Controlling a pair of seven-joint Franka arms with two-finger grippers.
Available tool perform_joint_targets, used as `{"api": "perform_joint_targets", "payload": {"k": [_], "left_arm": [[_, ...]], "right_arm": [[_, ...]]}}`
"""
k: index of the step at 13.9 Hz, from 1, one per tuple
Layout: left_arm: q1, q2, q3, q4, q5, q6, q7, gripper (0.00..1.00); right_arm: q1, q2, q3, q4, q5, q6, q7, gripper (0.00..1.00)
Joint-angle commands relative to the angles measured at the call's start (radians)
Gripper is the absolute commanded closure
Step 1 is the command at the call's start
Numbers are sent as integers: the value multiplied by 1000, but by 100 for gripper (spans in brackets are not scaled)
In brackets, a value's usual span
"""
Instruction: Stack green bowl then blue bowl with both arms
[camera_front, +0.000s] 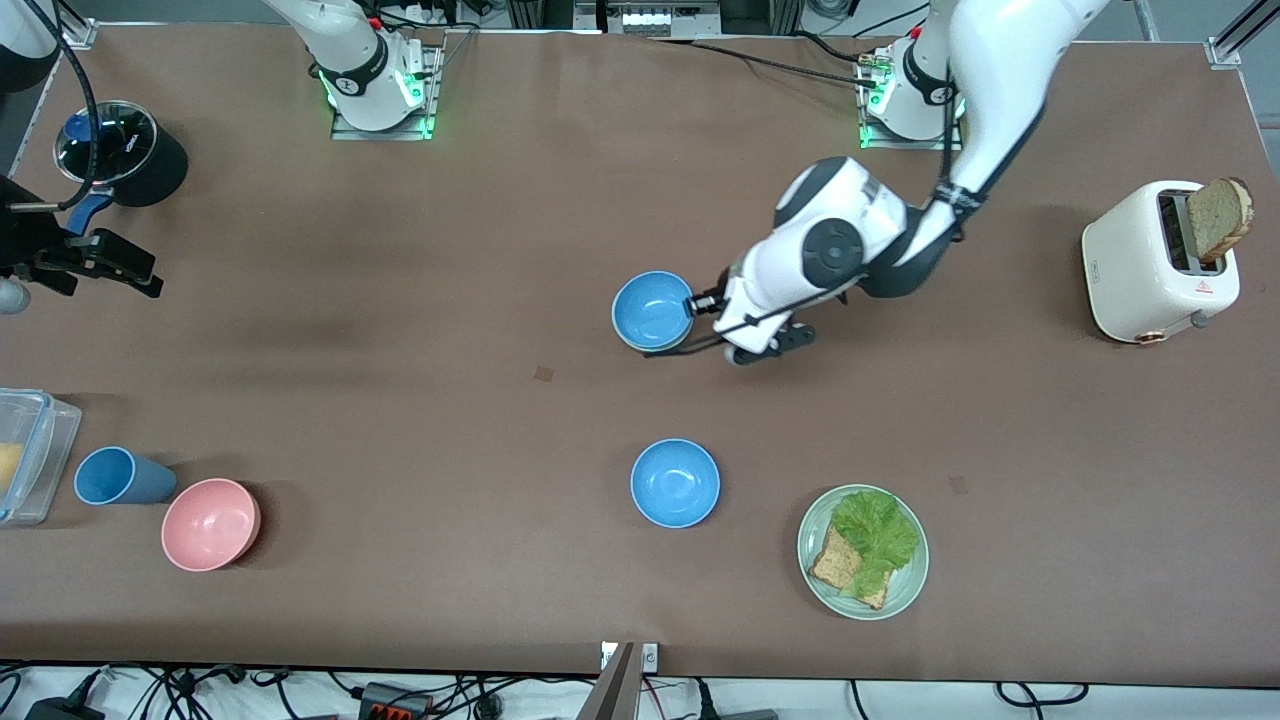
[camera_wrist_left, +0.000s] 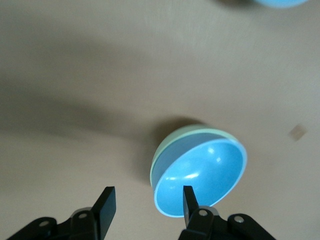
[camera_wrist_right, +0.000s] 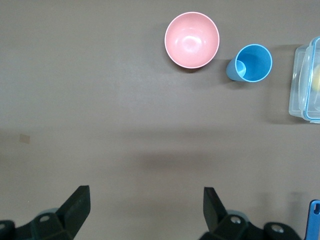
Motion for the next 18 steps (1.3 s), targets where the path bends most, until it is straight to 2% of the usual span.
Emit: {"api": "perform_joint_targets", "payload": {"k": [1,3,4,5,7,9,11,13,15,16,17,18], "left_arm": [[44,-14,1,91,23,-125,56,37],[127,-18,-7,146,23,-213,205,32],[161,-22,-8,175,23,-256,266,19],[179,-24,-4,209,23,-289,332,1],[219,-22,2,279,25,-384,443,0],[259,-25,-4,328,111,-489,524,0],[300,-31,-2,376,137,-582,647,0],[329,-97,18,364,129,-584,754,0],[349,-163,42,349,111,-604,772,0],[392,-200,47,342,71,-625,775,0],[426,-256,54,315,37,-639,776,0],[429,-327,97,268,25,-638,796,0]], "right_arm": [[-11,3,9,12,2,-5,-8,0],[-11,0,9,13,2,-8,-8,0],[-11,0,9,13,2,-8,-8,0],[-9,0,9,13,2,-8,-8,0],[-8,1,11,13,2,-10,-10,0],[-9,-2,9,13,0,-10,-11,0],[-9,-3,9,13,2,-10,-7,0],[-8,-8,9,13,0,-10,1,0],[-8,-8,9,13,0,-10,-13,0],[-8,-7,11,13,0,-10,-15,0],[-6,-7,11,13,0,-10,-13,0],[-6,-8,12,13,0,-10,-5,0]]}}
